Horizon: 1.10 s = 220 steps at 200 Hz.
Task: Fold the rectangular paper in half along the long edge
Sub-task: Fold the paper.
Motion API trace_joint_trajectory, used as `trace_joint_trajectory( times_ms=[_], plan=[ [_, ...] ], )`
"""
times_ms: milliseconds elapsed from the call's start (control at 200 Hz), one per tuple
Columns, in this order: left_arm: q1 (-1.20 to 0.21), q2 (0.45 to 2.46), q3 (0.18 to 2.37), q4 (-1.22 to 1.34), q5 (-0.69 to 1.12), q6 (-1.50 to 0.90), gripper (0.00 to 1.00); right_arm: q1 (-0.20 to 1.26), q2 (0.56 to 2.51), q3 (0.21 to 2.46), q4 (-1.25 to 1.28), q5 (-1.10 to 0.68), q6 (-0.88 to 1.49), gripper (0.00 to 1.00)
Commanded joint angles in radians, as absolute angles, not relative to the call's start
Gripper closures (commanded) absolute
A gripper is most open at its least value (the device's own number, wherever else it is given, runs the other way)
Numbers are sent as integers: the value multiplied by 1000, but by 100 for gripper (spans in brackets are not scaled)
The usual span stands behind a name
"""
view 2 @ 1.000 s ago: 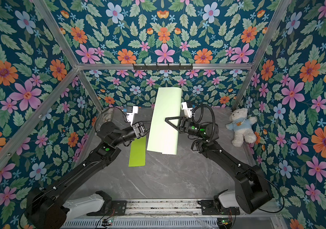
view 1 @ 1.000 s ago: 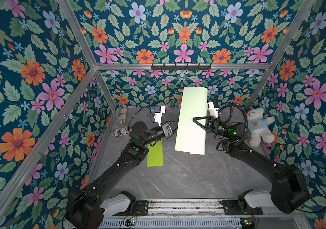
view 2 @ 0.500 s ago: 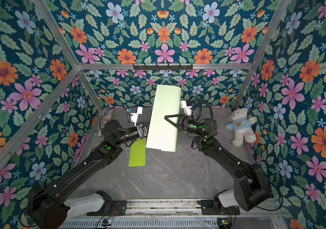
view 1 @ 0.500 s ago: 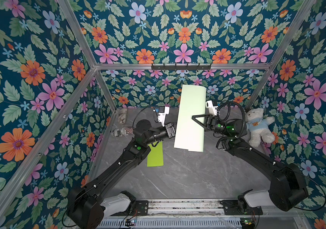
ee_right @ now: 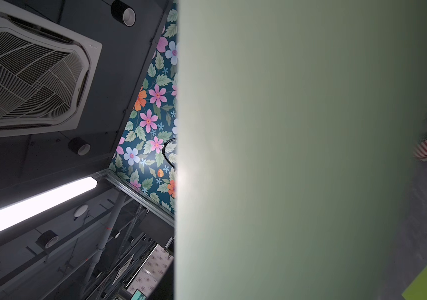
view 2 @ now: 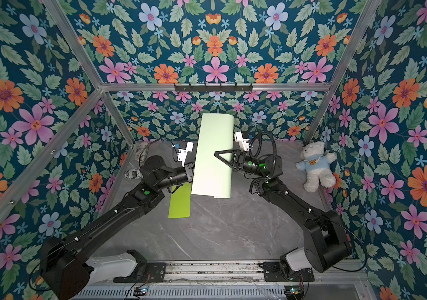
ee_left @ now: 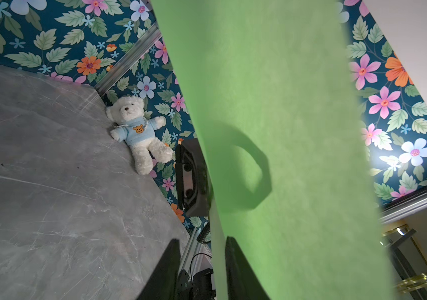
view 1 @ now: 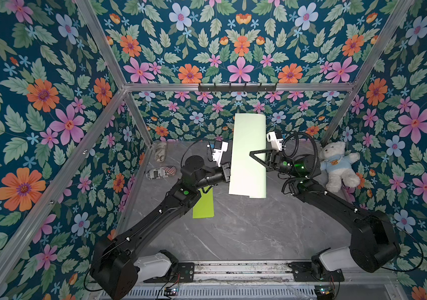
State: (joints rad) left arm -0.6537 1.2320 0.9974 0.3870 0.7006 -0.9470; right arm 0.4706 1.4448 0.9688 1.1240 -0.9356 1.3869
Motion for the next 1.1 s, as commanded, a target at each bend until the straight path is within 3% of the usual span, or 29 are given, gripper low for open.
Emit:
trace_joint_trajectory(
  times_ms=[0, 210, 430, 870, 970, 1095],
  plan=[
    [-656, 1233, 1003, 383, 697, -921, 61, 471, 1448, 977, 1169, -945, 1395, 60],
    [-657, 1213, 1042, 250, 638, -841, 48, 471, 1432, 982, 1116, -949, 1365, 60],
    [-662, 1192, 1084, 125, 573, -772, 46, 461, 1419, 970, 1065, -947, 1335, 60],
    [-695, 1249, 1092, 136, 577, -771, 45, 460, 1430, 968, 1103, -952, 1362, 60],
    [-696, 1247, 1088, 141, 577, -771, 55, 460, 1428, 966, 1100, -954, 1360, 60],
    [-695, 1247, 1082, 158, 588, -779, 96, 459, 1425, 963, 1090, -955, 1350, 58]
  ],
)
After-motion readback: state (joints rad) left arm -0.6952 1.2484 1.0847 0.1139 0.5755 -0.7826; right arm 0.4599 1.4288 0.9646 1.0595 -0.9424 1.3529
